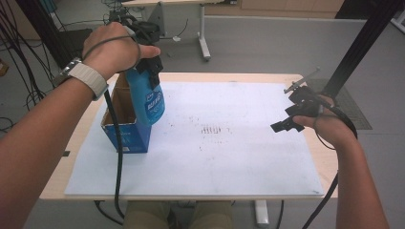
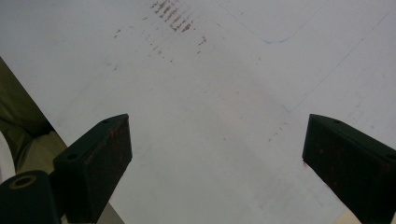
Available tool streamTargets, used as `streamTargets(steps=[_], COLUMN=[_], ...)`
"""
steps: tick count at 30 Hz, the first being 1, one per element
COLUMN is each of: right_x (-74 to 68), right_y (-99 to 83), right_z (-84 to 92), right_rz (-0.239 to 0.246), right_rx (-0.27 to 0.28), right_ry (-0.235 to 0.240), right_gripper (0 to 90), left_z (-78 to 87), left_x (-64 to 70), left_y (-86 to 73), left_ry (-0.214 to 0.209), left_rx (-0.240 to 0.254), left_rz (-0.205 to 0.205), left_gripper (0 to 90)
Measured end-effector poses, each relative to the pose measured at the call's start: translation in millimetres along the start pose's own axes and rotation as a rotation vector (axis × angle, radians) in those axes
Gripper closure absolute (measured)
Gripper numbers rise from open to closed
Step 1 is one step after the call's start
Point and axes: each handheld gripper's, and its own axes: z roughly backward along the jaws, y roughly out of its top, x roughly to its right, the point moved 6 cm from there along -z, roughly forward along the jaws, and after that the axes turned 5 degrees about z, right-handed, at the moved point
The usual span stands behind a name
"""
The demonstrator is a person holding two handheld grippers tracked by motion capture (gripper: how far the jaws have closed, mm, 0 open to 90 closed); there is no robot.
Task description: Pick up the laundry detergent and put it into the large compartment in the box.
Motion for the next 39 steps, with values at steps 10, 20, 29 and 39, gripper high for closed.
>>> streamTargets(steps=[10, 20, 29, 39], right_x=[5.8, 9.4, 10.9, 12.9], right_y=[3.8, 13.5, 21.1, 25.3], right_z=[-1.5, -5.5, -9.6, -13.0], right_rz=[0.008, 0.024, 0.034, 0.040], right_rx=[0.011, 0.011, 0.009, 0.010], right_ry=[0.006, 0.015, 0.024, 0.032], right_gripper=[8.0, 8.0, 8.0, 7.9], left_z=[18.3, 32.0, 35.8, 37.2], left_x=[-13.9, -36.0, -45.3, -59.6], left_y=[-3.8, -10.7, -13.8, -17.5], left_ry=[0.014, 0.015, 0.016, 0.001], left_rx=[0.008, 0.020, 0.017, 0.021], left_rz=[0.072, 0.165, 0.203, 0.258], left_gripper=[37.3, 37.3, 37.3, 37.3])
